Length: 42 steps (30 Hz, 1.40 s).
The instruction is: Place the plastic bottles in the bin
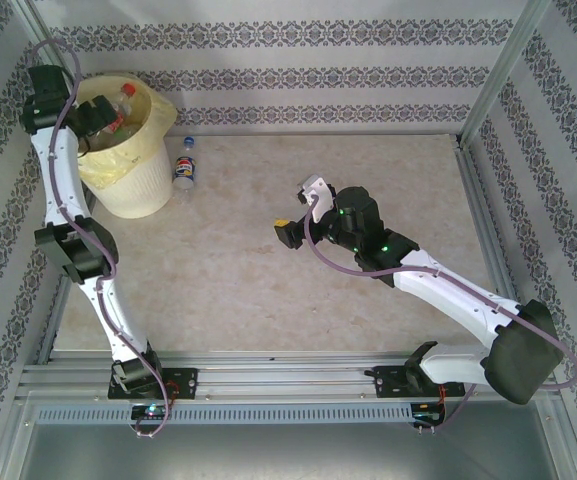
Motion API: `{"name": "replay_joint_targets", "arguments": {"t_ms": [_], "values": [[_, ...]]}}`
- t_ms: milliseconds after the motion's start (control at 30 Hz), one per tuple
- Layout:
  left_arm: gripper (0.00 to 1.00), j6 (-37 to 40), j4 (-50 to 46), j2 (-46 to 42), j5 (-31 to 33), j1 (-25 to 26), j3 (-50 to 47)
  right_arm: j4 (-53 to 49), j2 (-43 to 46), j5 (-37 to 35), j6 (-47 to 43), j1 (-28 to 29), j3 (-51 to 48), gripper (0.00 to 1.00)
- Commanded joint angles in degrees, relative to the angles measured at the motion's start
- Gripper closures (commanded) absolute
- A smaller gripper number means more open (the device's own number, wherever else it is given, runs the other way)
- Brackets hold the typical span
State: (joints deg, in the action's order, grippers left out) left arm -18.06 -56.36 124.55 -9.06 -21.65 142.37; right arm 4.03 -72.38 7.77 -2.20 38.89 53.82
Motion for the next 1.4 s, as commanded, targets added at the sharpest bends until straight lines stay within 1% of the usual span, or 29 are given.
{"name": "replay_joint_targets", "arguments": {"t_ms": [0, 133, 233, 400, 467, 600, 767, 867, 1067, 1167, 1367], "values": [[0.0, -0.37, 1.62, -4.06, -7.99, 0.47, -1.27, 0.01, -0.39, -0.83, -1.08, 0.77, 0.31, 0.02], [0.0, -1.82, 5.29, -7.69, -13.46, 0.72, -2.89, 0.01, -0.35, -0.69, -0.94, 0.76, 0.48, 0.02], [0.0, -2.02, 7.02, -10.3, -15.62, 1.98, -4.6, 0.09, 0.11, -1.08, -0.89, 0.83, 0.28, 0.02], [0.0, -0.46, 8.83, -14.47, -15.14, 6.19, -8.18, 1.17, 1.07, -2.22, -0.53, 0.85, -0.62, 0.02], [0.0, 0.03, 9.3, -15.88, -13.82, 8.38, -9.87, 1.65, 1.51, -2.82, -0.11, 0.86, -0.99, 0.02], [0.0, 1.99, 10.28, -18.48, -8.96, 14.44, -13.7, 2.94, 2.71, -5.2, 1.05, 0.86, -2.09, 0.02], [0.0, 4.46, 12.25, -20.85, 0.9, 23.63, -19.32, 4.35, 4.9, -9.95, 2.91, 0.75, -3.93, 0.02], [0.0, 5.49, 14.66, -21.83, 8.06, 28.71, -23.7, 5.06, 6.43, -13.22, 4.09, 0.71, -5.23, 0.02], [0.0, 5.2, 19.93, -21.37, 16.45, 35.65, -32.26, 5.36, 8.38, -17.61, 6.11, -0.14, -7.12, 0.02], [0.0, 5.92, 19.14, -18.64, 19.28, 37.56, -32.35, 5.54, 8.88, -18.64, 7.34, -0.61, -7.68, 0.02], [0.0, 5.58, 18.03, -10.62, 25.22, 37.87, -31.13, 5.43, 9.36, -20.05, 8.9, -1.72, -8.55, 0.02]]}}
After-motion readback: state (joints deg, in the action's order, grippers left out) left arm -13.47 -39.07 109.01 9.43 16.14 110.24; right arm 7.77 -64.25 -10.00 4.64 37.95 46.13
